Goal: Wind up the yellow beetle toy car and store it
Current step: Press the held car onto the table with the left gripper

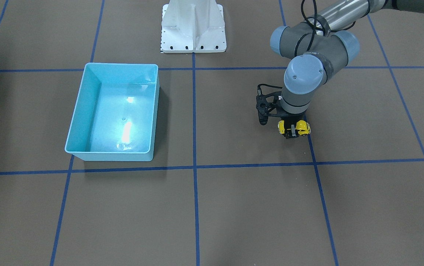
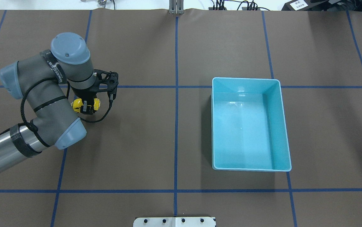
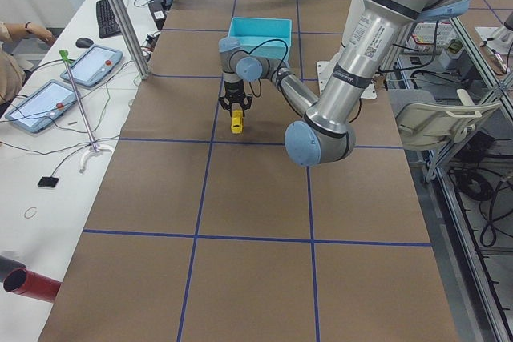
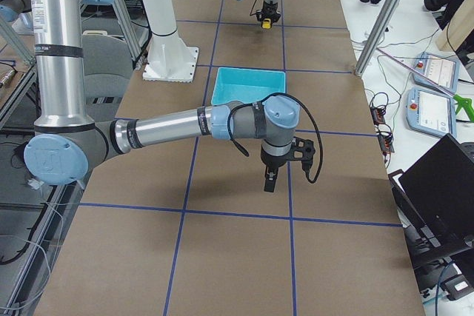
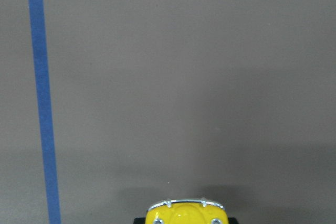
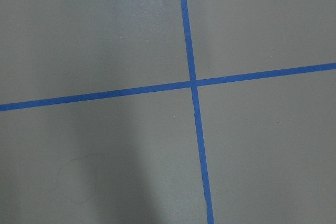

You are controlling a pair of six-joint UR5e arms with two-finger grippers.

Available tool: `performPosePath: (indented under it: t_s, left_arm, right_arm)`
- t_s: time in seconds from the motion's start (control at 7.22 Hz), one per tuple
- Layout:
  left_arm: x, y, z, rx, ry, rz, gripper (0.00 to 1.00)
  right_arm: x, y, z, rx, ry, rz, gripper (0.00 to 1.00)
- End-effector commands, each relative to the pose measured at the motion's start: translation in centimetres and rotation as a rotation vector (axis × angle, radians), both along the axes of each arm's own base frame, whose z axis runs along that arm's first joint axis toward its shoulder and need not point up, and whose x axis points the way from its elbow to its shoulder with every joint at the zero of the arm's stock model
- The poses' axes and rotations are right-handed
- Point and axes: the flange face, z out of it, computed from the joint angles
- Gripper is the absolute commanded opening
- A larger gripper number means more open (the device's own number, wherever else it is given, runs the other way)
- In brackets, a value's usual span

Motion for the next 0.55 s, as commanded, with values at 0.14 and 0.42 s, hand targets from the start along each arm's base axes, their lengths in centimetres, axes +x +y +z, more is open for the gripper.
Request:
performPosePath:
  t_s: [0.14,0.42]
  left_arm:
    - [-1.3,1.0,2.3,0.049,0.028,0.02,0.0]
    - [-1.6,1.3,3.5,0.062,0.043,0.02,0.0]
  right_arm:
    - [0.0,-0.2,0.0,0.0,0.0,0.0,1.0]
    - [0.0,-0.2,0.0,0.001,0.0,0.0,1.0]
